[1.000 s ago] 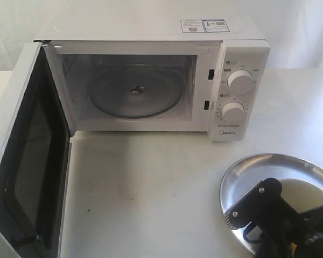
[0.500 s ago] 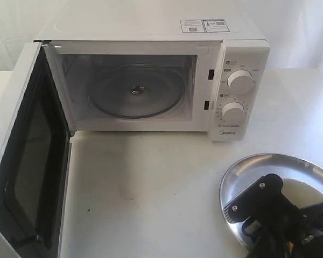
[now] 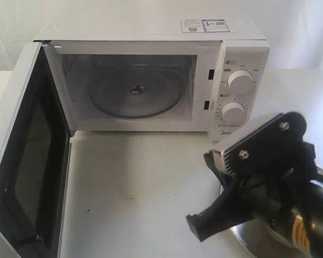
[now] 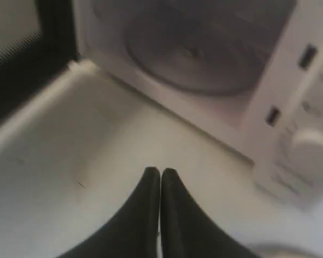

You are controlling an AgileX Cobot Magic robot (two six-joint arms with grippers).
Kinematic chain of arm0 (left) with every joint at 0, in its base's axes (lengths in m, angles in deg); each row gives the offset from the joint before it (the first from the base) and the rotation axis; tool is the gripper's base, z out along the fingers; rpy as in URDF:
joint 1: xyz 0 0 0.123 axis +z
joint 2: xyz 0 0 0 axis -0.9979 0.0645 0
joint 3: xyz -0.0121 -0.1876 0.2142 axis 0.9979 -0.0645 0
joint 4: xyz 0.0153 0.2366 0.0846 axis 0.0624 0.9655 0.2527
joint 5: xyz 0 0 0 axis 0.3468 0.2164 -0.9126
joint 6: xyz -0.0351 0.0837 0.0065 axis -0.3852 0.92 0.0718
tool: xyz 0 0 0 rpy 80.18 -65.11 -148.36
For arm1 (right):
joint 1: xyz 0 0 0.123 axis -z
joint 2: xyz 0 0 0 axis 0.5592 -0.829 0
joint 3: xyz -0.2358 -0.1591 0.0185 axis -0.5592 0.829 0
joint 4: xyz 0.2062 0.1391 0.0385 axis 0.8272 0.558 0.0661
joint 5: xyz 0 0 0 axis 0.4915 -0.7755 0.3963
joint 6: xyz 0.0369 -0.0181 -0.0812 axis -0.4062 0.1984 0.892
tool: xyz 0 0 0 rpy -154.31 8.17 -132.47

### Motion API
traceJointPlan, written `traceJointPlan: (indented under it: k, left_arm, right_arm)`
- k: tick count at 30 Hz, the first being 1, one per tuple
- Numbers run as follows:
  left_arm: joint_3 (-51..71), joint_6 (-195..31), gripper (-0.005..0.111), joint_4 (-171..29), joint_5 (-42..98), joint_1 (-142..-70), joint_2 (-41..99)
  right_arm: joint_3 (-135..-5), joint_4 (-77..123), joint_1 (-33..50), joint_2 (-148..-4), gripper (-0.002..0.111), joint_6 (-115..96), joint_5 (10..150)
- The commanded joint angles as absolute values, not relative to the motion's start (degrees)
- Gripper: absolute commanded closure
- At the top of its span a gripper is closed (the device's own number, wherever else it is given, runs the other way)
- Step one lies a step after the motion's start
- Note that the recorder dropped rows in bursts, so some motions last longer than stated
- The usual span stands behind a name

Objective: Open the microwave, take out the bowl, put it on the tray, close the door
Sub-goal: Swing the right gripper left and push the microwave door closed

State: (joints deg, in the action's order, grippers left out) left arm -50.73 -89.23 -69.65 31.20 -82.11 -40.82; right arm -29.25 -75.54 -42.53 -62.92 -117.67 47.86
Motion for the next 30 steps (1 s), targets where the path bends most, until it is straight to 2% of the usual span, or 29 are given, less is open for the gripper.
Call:
traceJointPlan:
  k: [1,7,10,12,16,21,27,30]
  left_arm:
    - [-50.58,-89.23,0.107,-70.10,31.49,-82.10,-40.94]
    - [-50.58,-89.23,0.107,-70.10,31.49,-82.10,-40.94]
    - [-50.58,-89.23,0.107,-70.10,31.49,-82.10,-40.94]
    - [-50.58,-89.23,0.107,-70.10,31.49,-82.10,-40.94]
    - [-50.58,-89.23,0.107,-70.10,31.49,-82.10,-40.94]
    - [-50.58,-89.23,0.107,-70.10,31.49,-82.10,-40.94]
    - [-50.58,-89.23,0.107,-70.10,31.49,-82.10,-40.94]
    - [-50.58,-89.23,0.107,-70.10,31.49,-82.10,-40.94]
  right_arm:
    - [-38.32,-76.55,-44.18,-58.02,0.108,-110.08,59.40]
    - [-57.25,-76.55,-44.18,-64.74,0.108,-99.07,69.73]
    - [-65.50,-76.55,-44.18,-72.45,0.108,-97.59,69.74]
    - [-72.19,-76.55,-44.18,-80.95,0.108,-96.18,74.99]
    - [-77.14,-76.55,-44.46,-91.47,0.108,-95.48,80.76]
    - [-78.00,-76.55,-49.89,-98.36,0.108,-88.45,71.19]
    - [-77.78,-76.55,-51.12,-99.63,0.108,-87.47,69.66]
    - [-77.27,-75.64,-51.12,-100.99,0.108,-81.54,57.43]
